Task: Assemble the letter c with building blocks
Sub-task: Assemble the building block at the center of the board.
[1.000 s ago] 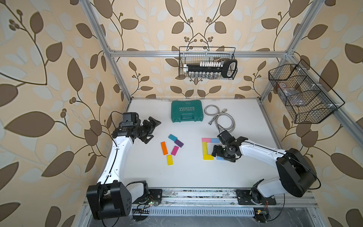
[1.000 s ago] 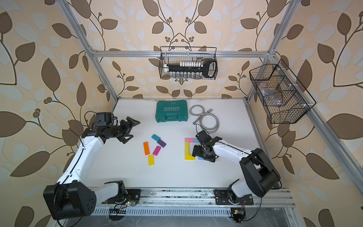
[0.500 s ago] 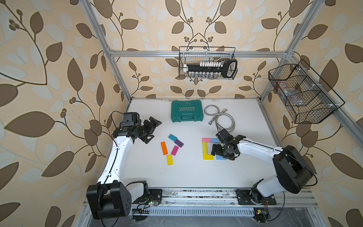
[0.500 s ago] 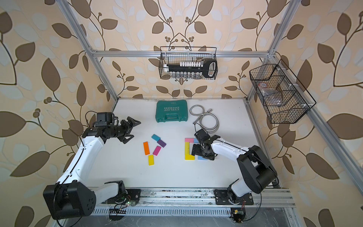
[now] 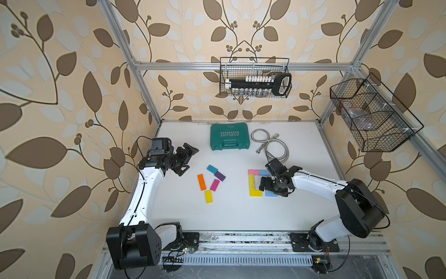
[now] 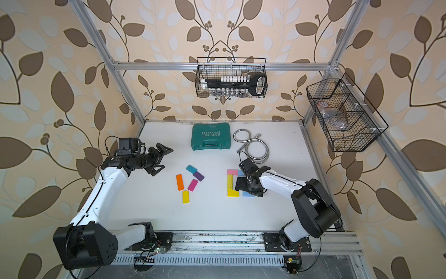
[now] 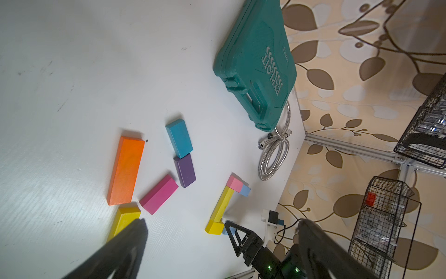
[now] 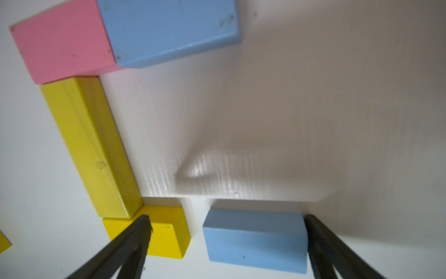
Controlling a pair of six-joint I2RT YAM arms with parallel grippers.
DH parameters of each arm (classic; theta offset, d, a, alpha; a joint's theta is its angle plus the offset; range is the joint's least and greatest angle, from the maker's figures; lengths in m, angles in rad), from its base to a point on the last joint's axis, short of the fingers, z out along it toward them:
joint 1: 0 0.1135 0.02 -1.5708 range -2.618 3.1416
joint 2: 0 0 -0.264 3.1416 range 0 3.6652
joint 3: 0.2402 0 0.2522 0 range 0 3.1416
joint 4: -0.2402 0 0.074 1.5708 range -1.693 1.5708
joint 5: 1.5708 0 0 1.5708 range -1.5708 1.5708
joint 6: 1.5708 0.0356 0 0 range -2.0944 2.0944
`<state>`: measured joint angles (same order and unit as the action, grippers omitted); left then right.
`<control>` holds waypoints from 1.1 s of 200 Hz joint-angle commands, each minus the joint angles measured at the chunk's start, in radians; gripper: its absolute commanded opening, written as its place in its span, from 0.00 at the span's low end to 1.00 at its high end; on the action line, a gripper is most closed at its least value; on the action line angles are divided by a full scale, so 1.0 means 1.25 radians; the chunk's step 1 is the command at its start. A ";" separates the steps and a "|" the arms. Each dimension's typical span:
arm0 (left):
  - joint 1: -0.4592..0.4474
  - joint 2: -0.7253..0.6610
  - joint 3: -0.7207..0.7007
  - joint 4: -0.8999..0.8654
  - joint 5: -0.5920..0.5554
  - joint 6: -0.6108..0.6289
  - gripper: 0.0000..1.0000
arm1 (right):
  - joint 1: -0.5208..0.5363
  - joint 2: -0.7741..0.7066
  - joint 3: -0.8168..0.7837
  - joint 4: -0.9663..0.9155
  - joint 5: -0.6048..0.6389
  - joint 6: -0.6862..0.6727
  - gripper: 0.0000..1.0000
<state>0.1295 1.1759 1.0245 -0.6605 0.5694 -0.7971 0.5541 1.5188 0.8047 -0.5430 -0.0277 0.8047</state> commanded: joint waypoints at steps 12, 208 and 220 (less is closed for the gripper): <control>-0.007 0.002 -0.003 0.011 0.000 -0.006 0.99 | 0.005 -0.009 0.016 0.010 -0.025 0.015 0.96; -0.008 0.001 -0.002 0.011 0.001 -0.007 0.99 | 0.019 -0.003 0.016 0.031 -0.046 0.047 0.96; -0.009 0.001 -0.003 0.012 0.001 -0.007 0.99 | 0.020 -0.003 0.018 0.033 -0.047 0.047 0.96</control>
<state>0.1295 1.1763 1.0245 -0.6605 0.5694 -0.7975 0.5705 1.5181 0.8047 -0.5037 -0.0792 0.8528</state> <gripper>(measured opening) 0.988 0.965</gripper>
